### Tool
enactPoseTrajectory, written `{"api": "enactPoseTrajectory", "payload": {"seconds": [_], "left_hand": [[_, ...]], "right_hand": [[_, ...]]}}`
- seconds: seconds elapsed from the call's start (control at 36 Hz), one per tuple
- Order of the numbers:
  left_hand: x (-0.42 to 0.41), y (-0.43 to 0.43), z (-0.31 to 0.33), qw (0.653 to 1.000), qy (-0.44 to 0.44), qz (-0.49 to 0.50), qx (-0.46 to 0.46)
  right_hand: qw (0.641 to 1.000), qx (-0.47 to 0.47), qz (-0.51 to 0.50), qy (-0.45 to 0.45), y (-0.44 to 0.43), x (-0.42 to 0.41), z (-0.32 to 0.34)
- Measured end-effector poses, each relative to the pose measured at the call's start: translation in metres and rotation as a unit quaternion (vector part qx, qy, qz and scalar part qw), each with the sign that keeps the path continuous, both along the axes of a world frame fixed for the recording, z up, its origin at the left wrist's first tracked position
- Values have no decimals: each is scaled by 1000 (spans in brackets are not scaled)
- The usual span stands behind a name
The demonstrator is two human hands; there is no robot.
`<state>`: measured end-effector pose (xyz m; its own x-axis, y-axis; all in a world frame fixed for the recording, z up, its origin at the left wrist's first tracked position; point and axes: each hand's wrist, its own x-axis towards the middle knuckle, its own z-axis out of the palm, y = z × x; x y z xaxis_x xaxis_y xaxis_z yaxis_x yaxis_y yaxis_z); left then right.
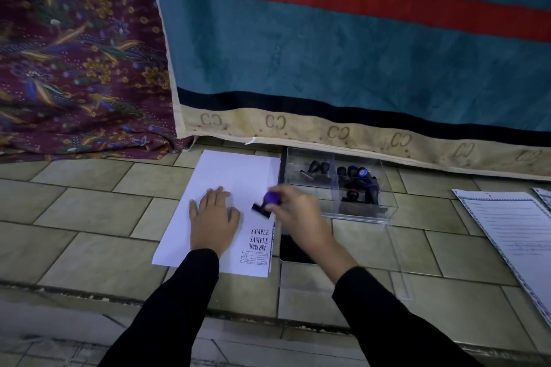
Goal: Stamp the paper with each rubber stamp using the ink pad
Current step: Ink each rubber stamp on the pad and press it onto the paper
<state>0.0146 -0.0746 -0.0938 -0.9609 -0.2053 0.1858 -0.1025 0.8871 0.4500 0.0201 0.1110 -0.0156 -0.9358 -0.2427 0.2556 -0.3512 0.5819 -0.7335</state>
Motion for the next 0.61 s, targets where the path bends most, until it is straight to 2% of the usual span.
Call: {"api": "enactPoseTrajectory", "payload": {"seconds": [0.14,0.25,0.39,0.61], "left_hand": [[0,0,-1,1000,-2,1,1],[-1,0,0,1000,-5,4,6],[0,0,1,1000,-4,3,7],[2,1,3,1000,-2,6,11]], "right_hand": [[987,-98,-130,4,39,-40,30],[987,-8,-158,-32,59,-62,23],[988,69,-114,-79,56,-73,7],[982,96,-91,-131,44,-84,-7]]}}
